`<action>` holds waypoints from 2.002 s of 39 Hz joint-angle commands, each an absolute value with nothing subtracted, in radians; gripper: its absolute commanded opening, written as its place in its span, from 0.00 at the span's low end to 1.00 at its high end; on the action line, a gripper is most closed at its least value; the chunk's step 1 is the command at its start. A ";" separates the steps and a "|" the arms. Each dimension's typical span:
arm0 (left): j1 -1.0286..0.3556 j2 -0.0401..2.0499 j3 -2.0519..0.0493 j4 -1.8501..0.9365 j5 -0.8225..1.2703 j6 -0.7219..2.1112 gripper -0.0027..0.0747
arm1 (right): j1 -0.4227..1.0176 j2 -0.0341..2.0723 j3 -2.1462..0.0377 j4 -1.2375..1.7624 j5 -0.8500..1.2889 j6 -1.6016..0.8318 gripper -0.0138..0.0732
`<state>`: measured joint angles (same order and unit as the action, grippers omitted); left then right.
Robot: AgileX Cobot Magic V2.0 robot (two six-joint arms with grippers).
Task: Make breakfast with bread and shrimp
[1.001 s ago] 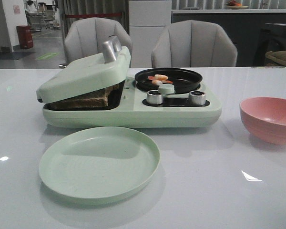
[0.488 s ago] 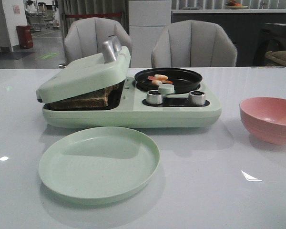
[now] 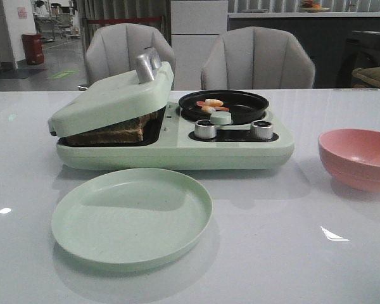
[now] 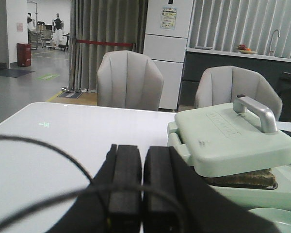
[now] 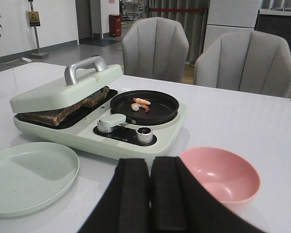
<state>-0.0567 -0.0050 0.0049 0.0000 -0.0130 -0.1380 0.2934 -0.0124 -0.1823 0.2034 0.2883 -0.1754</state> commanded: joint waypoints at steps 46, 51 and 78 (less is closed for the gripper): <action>-0.054 -0.021 0.026 -0.006 -0.088 -0.148 0.18 | 0.105 -0.032 0.010 0.081 0.011 -0.008 0.31; -0.054 -0.021 0.026 -0.006 -0.088 -0.148 0.18 | 0.105 -0.033 0.010 0.081 0.000 -0.010 0.31; -0.054 -0.021 0.026 -0.006 -0.088 -0.148 0.18 | 0.105 -0.032 0.010 0.085 0.000 -0.011 0.31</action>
<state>-0.0567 -0.0050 0.0049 0.0000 -0.0130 -0.1402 0.1081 -0.0124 0.0262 0.0794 0.0878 0.0000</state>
